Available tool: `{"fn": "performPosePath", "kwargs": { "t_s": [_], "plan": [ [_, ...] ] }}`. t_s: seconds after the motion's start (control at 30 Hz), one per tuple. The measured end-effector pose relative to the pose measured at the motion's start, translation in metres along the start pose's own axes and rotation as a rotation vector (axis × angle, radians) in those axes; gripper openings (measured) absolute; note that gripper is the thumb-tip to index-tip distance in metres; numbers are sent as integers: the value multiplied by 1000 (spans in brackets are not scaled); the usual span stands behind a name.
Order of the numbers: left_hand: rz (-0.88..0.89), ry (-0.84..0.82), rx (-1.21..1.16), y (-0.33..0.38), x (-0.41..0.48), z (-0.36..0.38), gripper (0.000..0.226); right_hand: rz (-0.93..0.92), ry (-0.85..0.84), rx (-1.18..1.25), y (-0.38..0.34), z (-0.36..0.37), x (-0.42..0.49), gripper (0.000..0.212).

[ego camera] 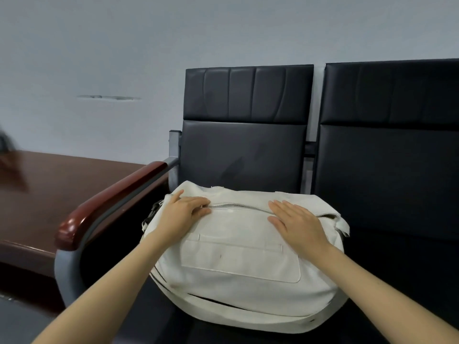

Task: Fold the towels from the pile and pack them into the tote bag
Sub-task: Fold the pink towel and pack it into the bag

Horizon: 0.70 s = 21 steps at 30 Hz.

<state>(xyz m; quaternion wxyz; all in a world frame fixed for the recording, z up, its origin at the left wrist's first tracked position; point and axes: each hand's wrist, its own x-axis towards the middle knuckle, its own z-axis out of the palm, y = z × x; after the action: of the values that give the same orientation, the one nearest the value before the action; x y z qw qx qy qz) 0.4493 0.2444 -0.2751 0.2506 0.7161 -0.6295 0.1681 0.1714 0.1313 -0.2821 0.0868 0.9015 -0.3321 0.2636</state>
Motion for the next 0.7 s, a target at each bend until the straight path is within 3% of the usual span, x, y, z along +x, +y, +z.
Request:
{"fn": "performPosePath", "kwargs": {
  "t_s": [0.13, 0.23, 0.37, 0.5, 0.6, 0.7],
  "plan": [
    [-35, 41, 52, 6, 2, -1, 59, -49, 135, 93, 5, 8, -2, 58],
    [-29, 73, 52, 3, -7, -3, 63, -52, 152, 92, 1, 4, -1, 43],
    [-72, 109, -87, -1, -7, -7, 50, -38, -24, 56, -24, -30, 18, 31],
    [-415, 323, -231, -20, -4, -25, 31, -160, -238, 75, -74, -42, 55, 53],
    [-834, 99, -352, -36, -9, -37, 49, -163, -392, 82, -98, -27, 73, 59],
    [-1016, -109, -623, -48, -15, -36, 62, -133, -488, 63, -105, -2, 68, 58]
  ]
}}
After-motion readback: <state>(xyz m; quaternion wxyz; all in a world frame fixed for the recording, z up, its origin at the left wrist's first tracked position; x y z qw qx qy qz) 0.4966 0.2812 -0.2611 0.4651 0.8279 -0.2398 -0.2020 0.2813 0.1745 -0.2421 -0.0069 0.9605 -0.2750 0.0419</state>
